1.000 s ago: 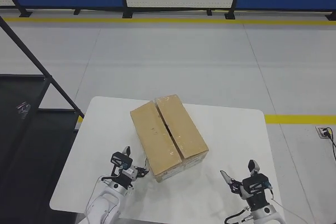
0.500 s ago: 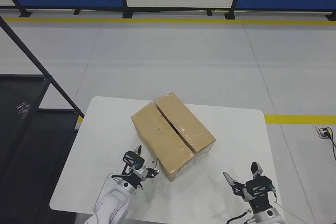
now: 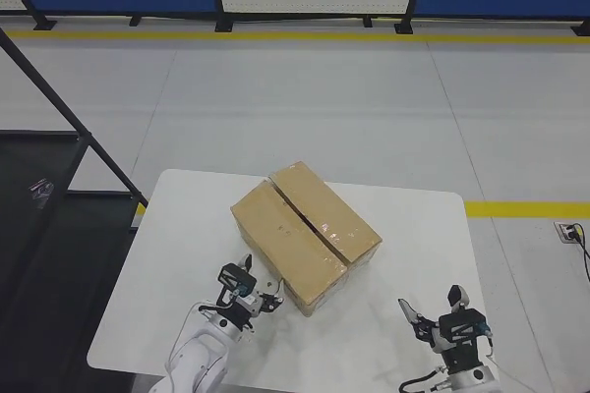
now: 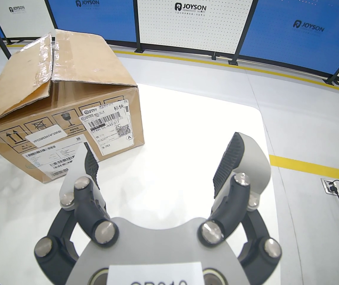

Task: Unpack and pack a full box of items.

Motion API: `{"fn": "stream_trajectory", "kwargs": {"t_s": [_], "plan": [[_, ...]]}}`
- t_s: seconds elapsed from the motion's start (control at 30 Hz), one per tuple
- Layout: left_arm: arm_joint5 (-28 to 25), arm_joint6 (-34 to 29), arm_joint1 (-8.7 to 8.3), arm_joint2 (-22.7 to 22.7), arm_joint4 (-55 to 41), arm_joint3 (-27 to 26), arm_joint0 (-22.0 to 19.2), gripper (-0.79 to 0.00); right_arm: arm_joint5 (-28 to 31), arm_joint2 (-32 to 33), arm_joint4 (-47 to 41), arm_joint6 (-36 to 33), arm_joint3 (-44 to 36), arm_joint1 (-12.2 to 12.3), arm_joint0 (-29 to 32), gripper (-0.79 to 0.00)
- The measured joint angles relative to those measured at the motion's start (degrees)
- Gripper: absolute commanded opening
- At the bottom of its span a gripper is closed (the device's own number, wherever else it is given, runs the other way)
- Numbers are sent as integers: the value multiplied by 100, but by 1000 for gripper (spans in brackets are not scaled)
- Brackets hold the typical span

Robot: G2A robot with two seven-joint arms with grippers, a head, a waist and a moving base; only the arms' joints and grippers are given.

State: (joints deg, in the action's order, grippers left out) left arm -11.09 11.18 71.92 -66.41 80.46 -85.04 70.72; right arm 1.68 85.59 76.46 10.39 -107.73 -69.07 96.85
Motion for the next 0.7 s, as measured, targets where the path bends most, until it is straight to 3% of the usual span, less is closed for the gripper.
{"fn": "stream_trajectory", "kwargs": {"t_s": [0.43,0.57,0.7], "plan": [[-68,-7,105,386,100,128,-268,0,490,47,653,390,-180,38,309,0],[-18,148,72,154,35,101,-151,0,626,-140,977,332,-243,39,261,0],[78,348,-16,-370,-84,-16,167,0,497,-560,1161,81,-196,-10,39,0]]}}
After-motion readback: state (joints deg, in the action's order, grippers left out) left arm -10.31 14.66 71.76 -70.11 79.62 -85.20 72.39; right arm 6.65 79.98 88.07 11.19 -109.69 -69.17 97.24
